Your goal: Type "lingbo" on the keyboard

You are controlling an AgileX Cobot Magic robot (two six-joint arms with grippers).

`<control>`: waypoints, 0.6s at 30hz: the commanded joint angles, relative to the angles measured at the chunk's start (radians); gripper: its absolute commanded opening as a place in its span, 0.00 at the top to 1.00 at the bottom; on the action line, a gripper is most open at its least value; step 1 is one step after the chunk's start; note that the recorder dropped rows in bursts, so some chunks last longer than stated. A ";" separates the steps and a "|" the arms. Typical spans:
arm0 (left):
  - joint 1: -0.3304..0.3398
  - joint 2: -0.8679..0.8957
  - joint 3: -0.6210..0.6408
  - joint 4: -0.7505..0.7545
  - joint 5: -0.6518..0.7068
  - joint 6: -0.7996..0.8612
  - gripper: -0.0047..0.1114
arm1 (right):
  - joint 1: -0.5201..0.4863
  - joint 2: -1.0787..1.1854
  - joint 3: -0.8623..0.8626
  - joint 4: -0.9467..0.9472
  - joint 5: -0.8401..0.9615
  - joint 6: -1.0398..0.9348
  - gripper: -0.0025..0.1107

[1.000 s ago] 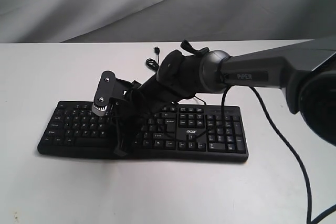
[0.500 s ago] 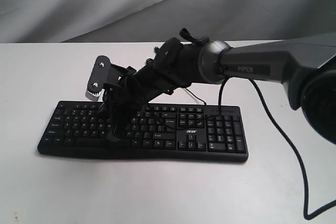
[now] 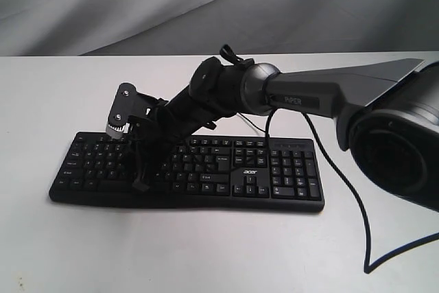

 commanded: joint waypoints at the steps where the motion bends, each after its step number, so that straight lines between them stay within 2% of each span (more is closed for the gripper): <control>1: -0.007 -0.005 0.005 0.000 -0.010 -0.002 0.96 | 0.002 -0.001 -0.009 -0.007 0.009 0.005 0.98; 18: -0.007 -0.005 0.005 0.000 -0.010 -0.002 0.96 | 0.000 0.018 -0.009 -0.019 0.002 0.007 0.98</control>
